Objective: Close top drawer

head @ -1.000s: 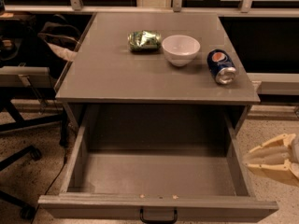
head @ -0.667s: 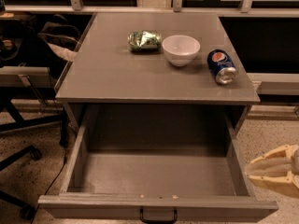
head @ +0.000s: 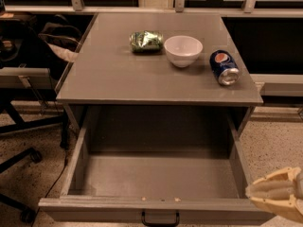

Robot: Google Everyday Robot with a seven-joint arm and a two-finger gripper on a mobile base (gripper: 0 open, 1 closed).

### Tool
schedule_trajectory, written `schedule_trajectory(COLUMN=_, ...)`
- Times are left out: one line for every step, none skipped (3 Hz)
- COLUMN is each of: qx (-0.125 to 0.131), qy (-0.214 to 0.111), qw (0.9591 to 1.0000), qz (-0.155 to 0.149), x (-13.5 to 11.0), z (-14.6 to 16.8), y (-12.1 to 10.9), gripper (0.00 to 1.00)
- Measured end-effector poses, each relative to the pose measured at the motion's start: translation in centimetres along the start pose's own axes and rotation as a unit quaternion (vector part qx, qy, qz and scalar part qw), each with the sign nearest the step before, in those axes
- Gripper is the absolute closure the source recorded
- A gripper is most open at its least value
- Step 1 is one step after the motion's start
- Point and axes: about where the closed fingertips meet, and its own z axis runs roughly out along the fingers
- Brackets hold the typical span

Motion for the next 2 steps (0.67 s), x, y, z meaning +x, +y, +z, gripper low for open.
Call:
schedule_trajectory(qx=0.011, qy=-0.002, qw=0.9999, qz=0.01, x=1.0, z=0.9, y=0.4, gripper=1.0)
schedule_trajectory(qx=0.053, qy=-0.005, qw=0.9979, qz=0.037, x=3.0, z=3.0, y=0.5, gripper=1.0)
